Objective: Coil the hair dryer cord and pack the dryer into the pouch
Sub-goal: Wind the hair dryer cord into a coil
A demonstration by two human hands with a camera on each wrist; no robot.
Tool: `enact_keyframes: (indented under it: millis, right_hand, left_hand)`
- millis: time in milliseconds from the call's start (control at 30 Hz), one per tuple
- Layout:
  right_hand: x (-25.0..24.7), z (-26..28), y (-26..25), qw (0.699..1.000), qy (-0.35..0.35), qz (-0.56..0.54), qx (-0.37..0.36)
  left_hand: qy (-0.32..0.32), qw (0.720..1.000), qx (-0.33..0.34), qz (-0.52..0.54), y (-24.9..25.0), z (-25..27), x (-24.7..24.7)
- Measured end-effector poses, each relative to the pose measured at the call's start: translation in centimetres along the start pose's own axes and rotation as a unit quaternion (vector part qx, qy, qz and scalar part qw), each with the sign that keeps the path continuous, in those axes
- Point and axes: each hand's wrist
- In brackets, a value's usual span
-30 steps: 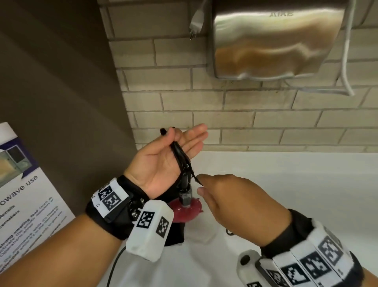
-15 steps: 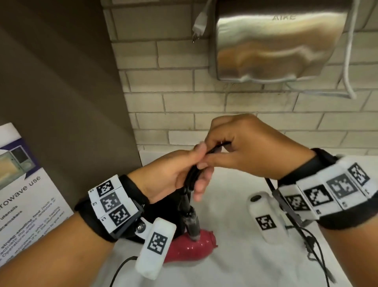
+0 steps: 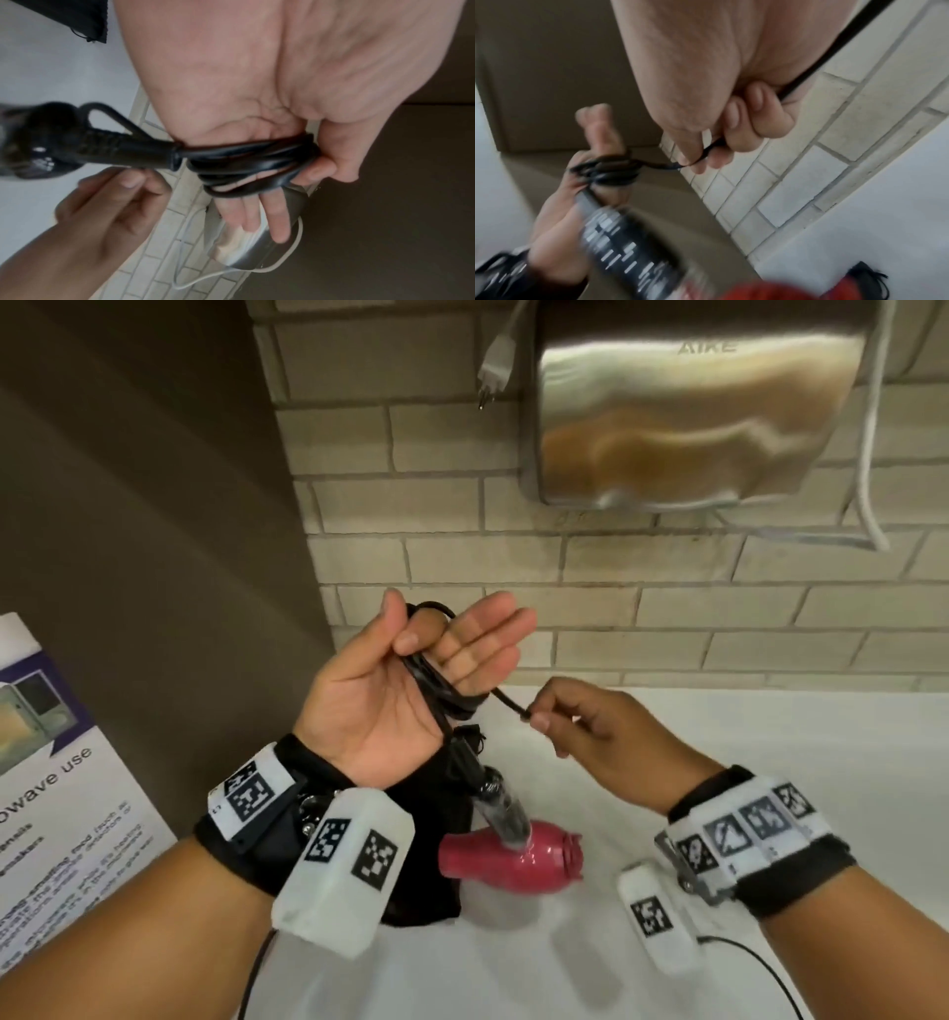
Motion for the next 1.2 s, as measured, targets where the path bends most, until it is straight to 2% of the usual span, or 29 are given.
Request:
enact_keyframes:
  millis: [67, 133, 233, 333, 400, 467, 567, 600, 633, 700, 766, 833, 900, 966, 1100, 1200]
  right_hand:
    - [0.6, 1.0, -0.6, 0.999, -0.025, 0.042, 0.000]
    - [0.5, 1.4, -1.9, 0.990, -0.054, 0.122, -0.043]
    - [-0.3, 0.9, -4.6, 0.949, -0.108, 0.276, -0.104]
    - [-0.8, 0.5, -6.8, 0.909, -0.165, 0.360, -0.132]
    - [-1.3, 0.1, -8.0, 0.890, -0.186, 0.393, -0.133]
    - [-1.8, -0.3, -9.5, 0.885, -0.199, 0.402, -0.123]
    - [-3.1, -1.0, -11.8, 0.877, -0.190, 0.414, -0.151]
    - [-3.9, -1.3, -12.3, 0.886, -0.168, 0.400, -0.161]
    - [-4.9, -1.8, -12.5, 0.904, -0.135, 0.368, -0.171]
    - [-6.9, -2.9, -11.7, 0.939, -0.068, 0.286, -0.178]
    - [-7.5, -3.9, -9.1, 0.965, -0.020, 0.205, -0.164]
    - [-6.8, -4.5, -5.8, 0.987, 0.024, 0.085, -0.131]
    - [-5.4, -4.5, -2.5, 0.993, 0.067, -0.026, -0.090]
    - [-3.7, -3.8, 0.1, 0.992, 0.088, -0.070, -0.058]
    - [0.4, -0.7, 3.2, 0.997, 0.067, -0.029, 0.002]
    - [2.7, 1.9, 1.9, 0.999, 0.030, 0.034, 0.016]
  left_hand:
    - [0.042, 0.997, 0.016, -0.064, 0.0, -0.3, -0.1]
    - [0.100, 0.981, 0.020, -0.167, -0.3, -0.6, -0.5]
    - [0.168, 0.936, 0.015, -0.310, -1.4, -1.1, -1.2]
    - [0.229, 0.889, 0.016, -0.396, -2.7, -1.7, -0.9]
    - [0.279, 0.840, 0.019, -0.465, -3.1, -2.3, -0.6]
    - [0.323, 0.786, 0.015, -0.527, -3.2, -2.6, -1.1]
    - [0.366, 0.668, -0.029, -0.648, -3.2, -2.5, -1.7]
    - [0.364, 0.668, -0.058, -0.646, -3.1, -2.2, -1.7]
    - [0.360, 0.702, -0.086, -0.609, -3.0, -1.9, -1.4]
    - [0.318, 0.793, -0.151, -0.497, -2.8, -1.1, -0.8]
    - [0.232, 0.871, -0.185, -0.392, -2.6, -0.6, -0.2]
    - [0.143, 0.925, -0.197, -0.292, -2.4, -0.5, -0.1]
    - [0.090, 0.956, -0.193, -0.203, -2.2, -0.6, 0.1]
    - [0.059, 0.977, -0.167, -0.119, -2.0, -0.6, 0.3]
    - [0.042, 0.994, -0.096, -0.041, -0.7, -0.3, -0.3]
    - [0.089, 0.995, -0.034, -0.028, 0.2, 0.0, -1.0]
Point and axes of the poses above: each hand's wrist, its own z-axis away from the middle knuckle, its own x-axis out of the palm, y = z × x, and after that the axes turned 11 degrees about -x, right-handed
